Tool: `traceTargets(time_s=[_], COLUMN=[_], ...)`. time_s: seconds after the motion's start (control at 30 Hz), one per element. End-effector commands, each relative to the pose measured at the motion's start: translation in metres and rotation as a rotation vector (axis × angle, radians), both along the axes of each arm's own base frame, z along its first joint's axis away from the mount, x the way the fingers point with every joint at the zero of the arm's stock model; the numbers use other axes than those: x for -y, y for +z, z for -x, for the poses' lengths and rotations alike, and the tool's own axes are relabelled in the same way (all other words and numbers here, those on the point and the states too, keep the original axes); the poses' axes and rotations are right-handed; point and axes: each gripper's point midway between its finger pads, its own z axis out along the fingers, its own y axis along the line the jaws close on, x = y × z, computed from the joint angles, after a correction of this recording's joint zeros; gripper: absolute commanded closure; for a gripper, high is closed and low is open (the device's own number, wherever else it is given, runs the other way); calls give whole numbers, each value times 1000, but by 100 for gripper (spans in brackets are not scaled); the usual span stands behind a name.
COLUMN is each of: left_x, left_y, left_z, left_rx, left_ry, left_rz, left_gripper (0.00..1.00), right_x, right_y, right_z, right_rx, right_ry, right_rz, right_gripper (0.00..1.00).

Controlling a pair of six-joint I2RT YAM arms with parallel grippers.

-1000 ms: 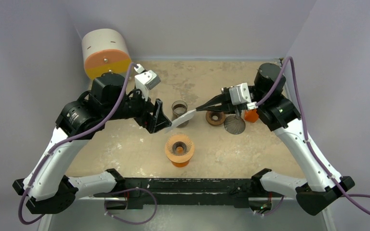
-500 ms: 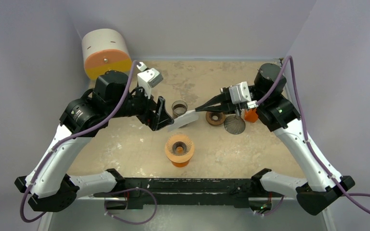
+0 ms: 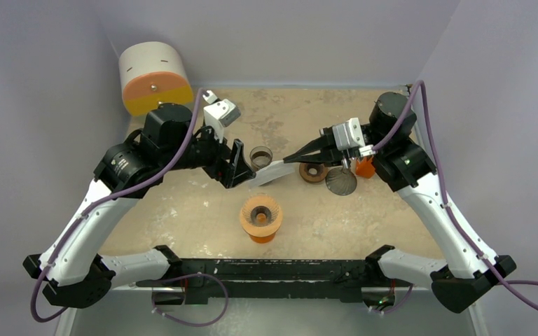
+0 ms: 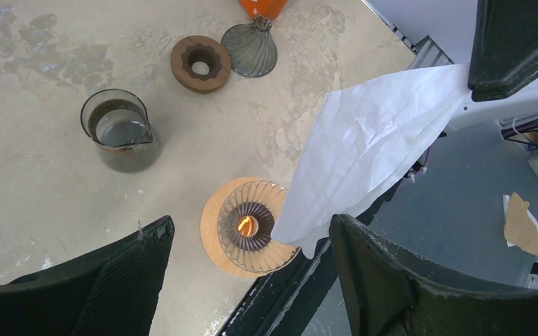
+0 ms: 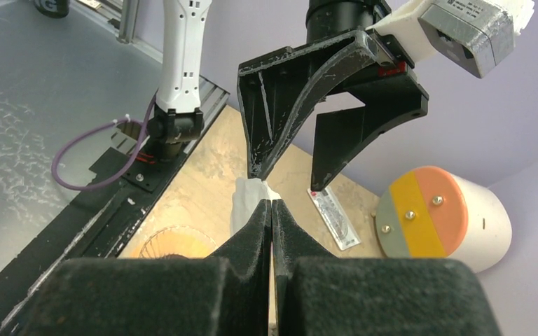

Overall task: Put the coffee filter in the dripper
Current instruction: Place the coffee filter in the coffee dripper.

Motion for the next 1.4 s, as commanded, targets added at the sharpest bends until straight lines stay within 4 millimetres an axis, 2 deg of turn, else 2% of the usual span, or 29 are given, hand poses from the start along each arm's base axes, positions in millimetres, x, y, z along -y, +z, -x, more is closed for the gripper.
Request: traceTargets(time_s=[0.0, 0.43, 1.03, 1.17, 1.37], left_x=[7, 22, 27, 30, 32], left_y=[11, 24, -4, -2, 11], left_z=[-3, -1, -3, -3, -2], left_rx=[34, 61, 29, 29, 47], left_ry=[-8, -67, -80, -91, -102], left_rz=[54, 144, 124, 137, 171], left_gripper=[20, 24, 25, 25, 25], right_x=[-1, -3, -5, -5, -5], right_y=[12, 9, 9, 10, 8], right_z=[2, -3, -8, -8, -9], right_rx=[19, -3, -21, -22, -32], right_ry=[-2, -17, -34, -41, -50], right_rz=[-22, -13, -12, -14, -9], right_gripper=[100, 100, 100, 100, 100])
